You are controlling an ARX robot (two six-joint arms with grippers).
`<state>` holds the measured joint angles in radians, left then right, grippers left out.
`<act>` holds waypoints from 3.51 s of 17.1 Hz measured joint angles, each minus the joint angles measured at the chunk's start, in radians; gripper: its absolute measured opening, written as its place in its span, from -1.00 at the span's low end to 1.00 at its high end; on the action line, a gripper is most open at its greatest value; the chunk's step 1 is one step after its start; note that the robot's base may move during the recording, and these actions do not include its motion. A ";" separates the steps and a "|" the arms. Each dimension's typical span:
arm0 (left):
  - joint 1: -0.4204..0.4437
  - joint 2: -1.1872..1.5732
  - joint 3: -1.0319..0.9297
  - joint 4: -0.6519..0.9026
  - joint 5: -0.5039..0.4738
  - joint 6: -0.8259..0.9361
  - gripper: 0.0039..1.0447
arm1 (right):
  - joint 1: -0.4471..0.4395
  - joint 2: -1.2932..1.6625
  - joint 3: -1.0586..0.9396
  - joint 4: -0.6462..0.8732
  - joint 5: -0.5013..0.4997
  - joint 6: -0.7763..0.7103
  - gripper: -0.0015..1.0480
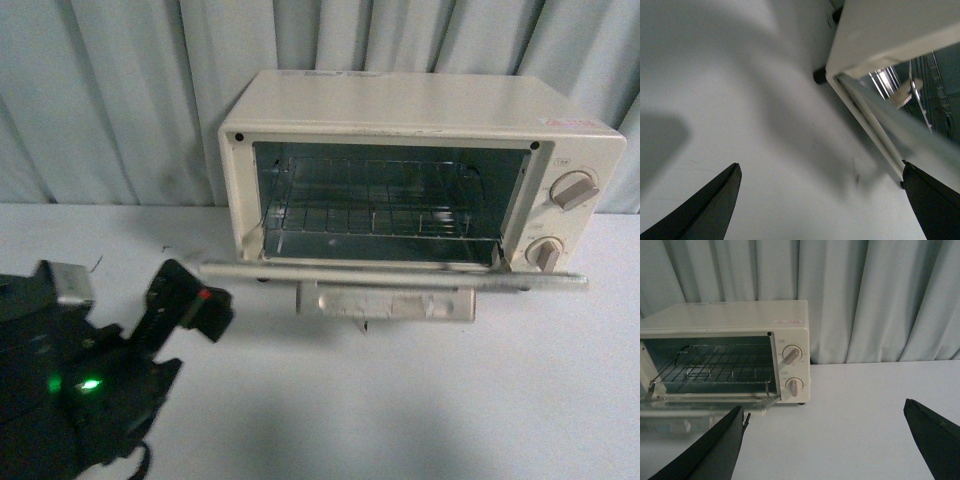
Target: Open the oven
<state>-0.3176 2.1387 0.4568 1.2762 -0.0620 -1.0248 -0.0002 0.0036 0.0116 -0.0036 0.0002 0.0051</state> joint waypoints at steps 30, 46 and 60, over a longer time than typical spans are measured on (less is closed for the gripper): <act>0.319 -1.555 -0.467 -0.635 0.062 1.007 -0.97 | 0.000 0.000 0.000 0.000 0.000 0.000 0.87; 0.319 -2.127 -0.451 -1.289 0.061 1.008 -0.97 | 0.000 0.000 0.000 0.000 0.001 0.000 0.87; 0.317 -2.128 -0.451 -1.279 0.062 1.009 -0.67 | 0.000 0.000 0.000 0.000 0.000 0.000 0.87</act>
<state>-0.0002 0.0105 0.0063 -0.0032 -0.0002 -0.0162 -0.0002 0.0036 0.0116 -0.0032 -0.0002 0.0051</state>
